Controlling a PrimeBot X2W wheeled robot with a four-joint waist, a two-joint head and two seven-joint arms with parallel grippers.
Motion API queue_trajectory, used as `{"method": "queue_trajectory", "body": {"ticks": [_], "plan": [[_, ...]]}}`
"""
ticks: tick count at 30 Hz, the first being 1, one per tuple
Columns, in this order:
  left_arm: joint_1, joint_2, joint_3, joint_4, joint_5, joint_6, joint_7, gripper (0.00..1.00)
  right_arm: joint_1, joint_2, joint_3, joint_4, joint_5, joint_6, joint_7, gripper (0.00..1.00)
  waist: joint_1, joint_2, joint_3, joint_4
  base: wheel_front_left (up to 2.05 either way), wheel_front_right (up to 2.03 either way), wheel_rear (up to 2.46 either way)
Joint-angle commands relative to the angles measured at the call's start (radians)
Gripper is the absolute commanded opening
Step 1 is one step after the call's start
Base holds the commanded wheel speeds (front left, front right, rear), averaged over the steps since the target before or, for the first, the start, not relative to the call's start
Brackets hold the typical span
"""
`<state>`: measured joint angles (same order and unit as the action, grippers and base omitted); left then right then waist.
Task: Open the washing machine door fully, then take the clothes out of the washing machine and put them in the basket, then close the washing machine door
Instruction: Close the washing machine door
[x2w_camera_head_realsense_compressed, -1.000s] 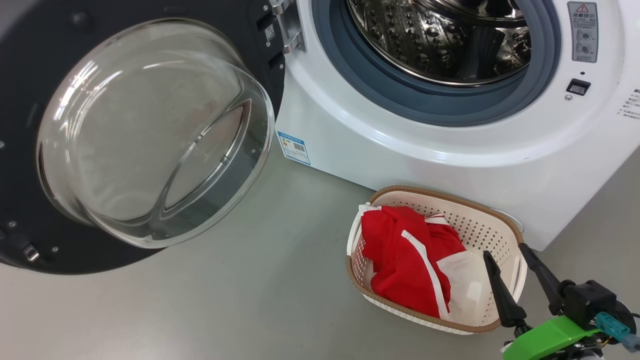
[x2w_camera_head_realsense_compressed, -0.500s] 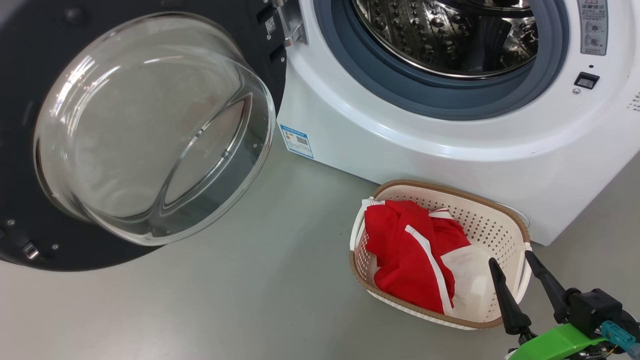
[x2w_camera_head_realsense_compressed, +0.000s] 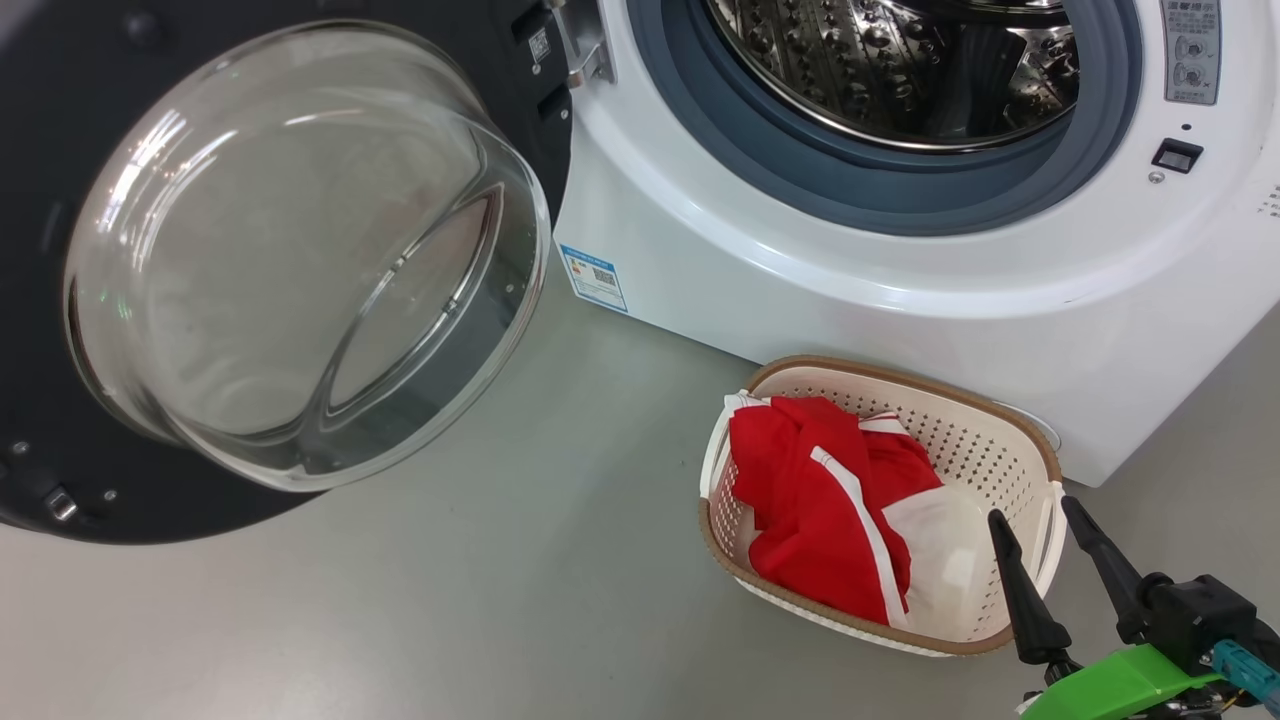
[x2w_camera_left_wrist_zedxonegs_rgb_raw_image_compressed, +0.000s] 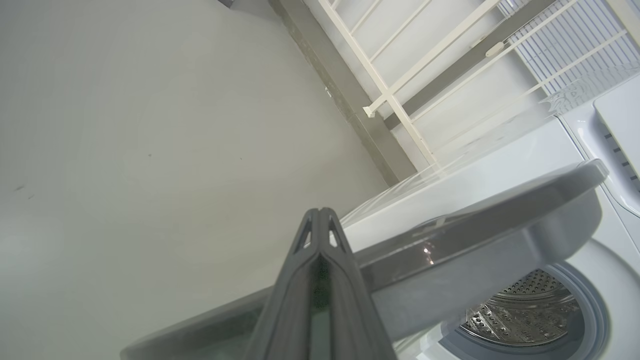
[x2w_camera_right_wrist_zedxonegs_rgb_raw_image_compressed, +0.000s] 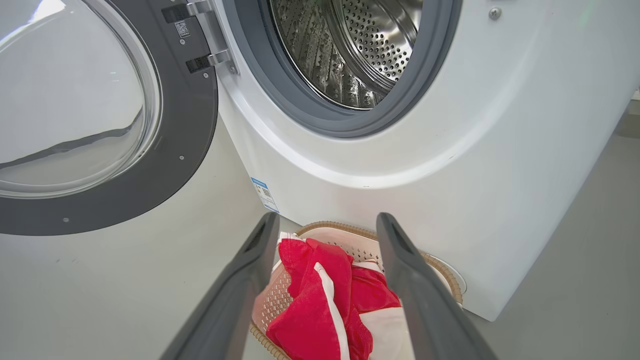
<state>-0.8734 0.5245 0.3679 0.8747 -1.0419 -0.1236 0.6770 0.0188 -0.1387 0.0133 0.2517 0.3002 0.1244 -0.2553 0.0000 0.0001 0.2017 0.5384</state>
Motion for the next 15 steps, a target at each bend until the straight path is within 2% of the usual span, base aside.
{"method": "queue_trajectory", "body": {"ticks": [1,15], "plan": [[0.028,0.063,0.014,-0.043,-0.019,-0.006,0.027,0.0,0.007,-0.001,0.02,-0.026,-0.01,0.006,-0.006,1.0,0.0,-0.0001,-0.003,0.0,0.0,0.0,0.0],[0.16,0.048,-0.02,-0.25,-0.141,-0.007,0.171,0.0,0.01,0.011,0.019,-0.019,-0.008,0.006,-0.006,1.0,0.0,-0.0001,-0.03,-0.001,0.0,0.0,0.0]]}}
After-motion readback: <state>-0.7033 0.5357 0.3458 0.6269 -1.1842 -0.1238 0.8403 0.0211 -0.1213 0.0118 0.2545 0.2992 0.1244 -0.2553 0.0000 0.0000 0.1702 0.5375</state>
